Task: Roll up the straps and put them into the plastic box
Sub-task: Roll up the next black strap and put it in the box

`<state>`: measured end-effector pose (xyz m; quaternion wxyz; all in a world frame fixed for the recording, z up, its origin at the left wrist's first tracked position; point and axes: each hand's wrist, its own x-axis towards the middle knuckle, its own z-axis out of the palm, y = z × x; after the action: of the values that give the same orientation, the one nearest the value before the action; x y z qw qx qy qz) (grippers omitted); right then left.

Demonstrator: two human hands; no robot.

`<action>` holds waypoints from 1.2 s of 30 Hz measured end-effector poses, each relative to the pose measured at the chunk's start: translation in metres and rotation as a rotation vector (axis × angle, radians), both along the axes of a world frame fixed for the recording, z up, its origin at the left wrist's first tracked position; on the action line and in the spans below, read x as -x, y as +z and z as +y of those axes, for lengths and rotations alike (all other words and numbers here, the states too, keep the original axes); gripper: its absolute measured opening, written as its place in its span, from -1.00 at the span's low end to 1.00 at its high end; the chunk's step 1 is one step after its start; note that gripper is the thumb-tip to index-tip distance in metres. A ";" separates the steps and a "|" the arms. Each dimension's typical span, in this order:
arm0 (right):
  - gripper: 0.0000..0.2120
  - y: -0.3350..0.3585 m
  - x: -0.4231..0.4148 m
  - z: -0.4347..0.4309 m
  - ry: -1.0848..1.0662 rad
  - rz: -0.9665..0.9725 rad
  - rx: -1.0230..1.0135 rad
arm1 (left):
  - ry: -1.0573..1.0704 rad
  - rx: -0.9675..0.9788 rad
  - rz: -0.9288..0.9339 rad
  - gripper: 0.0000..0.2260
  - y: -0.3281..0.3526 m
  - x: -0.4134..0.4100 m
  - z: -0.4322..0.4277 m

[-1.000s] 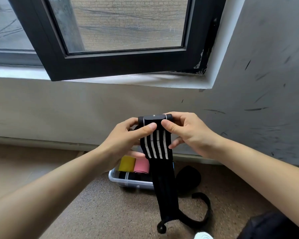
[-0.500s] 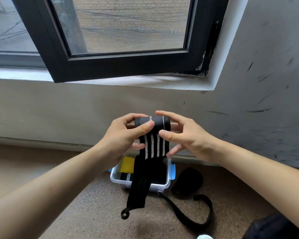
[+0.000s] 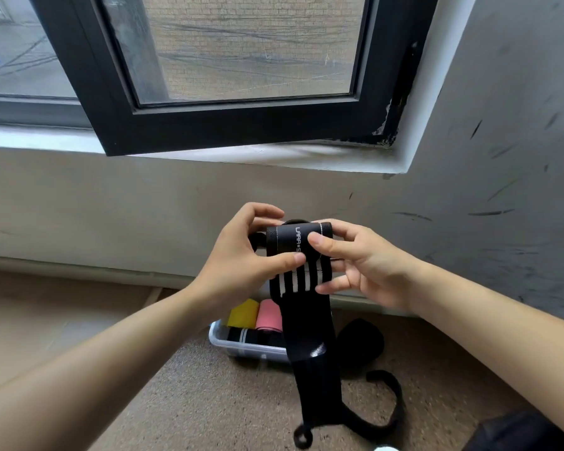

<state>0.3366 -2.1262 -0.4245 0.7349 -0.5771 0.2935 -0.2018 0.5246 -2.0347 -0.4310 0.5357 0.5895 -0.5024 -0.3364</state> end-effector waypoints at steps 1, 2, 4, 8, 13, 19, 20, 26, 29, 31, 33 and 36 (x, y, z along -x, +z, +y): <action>-0.58 0.000 0.001 -0.001 0.003 -0.008 0.002 | -0.008 -0.056 0.038 -0.52 0.002 0.000 0.001; -0.57 0.000 0.002 -0.002 0.008 -0.018 0.012 | -0.025 -0.129 0.086 -0.53 0.004 -0.001 0.002; -0.54 -0.001 0.003 -0.004 0.025 -0.043 0.042 | -0.084 -0.265 0.161 -0.55 0.007 -0.004 0.003; -0.56 -0.004 0.003 -0.003 0.059 -0.073 0.105 | -0.171 -0.379 0.261 -0.52 0.010 -0.005 0.005; -0.56 -0.006 0.001 -0.002 0.064 -0.077 0.187 | -0.183 -0.359 0.261 -0.60 0.011 -0.007 0.005; -0.46 -0.004 0.000 -0.002 0.025 -0.034 0.197 | -0.169 -0.262 0.354 -0.68 0.011 -0.009 0.002; -0.46 -0.004 0.000 -0.002 0.017 -0.019 0.184 | -0.161 -0.240 0.356 -0.68 0.010 -0.010 0.001; -0.57 0.003 -0.001 -0.001 0.035 0.089 0.163 | -0.120 -0.119 0.332 -0.52 0.007 -0.008 -0.002; -0.57 0.006 -0.003 0.003 -0.012 0.083 0.158 | -0.115 -0.056 0.245 -0.55 0.002 -0.007 -0.001; -0.58 0.006 -0.004 0.005 -0.062 0.062 0.155 | -0.126 -0.010 0.145 -0.58 0.000 -0.007 0.000; -0.59 0.005 -0.004 0.005 -0.087 0.052 0.156 | -0.129 0.018 0.066 -0.59 0.000 -0.005 0.001; -0.67 0.003 -0.003 0.003 -0.098 0.029 0.195 | -0.144 -0.041 0.120 -0.53 0.001 -0.003 0.003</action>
<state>0.3399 -2.1231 -0.4213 0.6602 -0.6336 0.3109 -0.2571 0.5278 -2.0318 -0.4297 0.5271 0.5413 -0.5037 -0.4188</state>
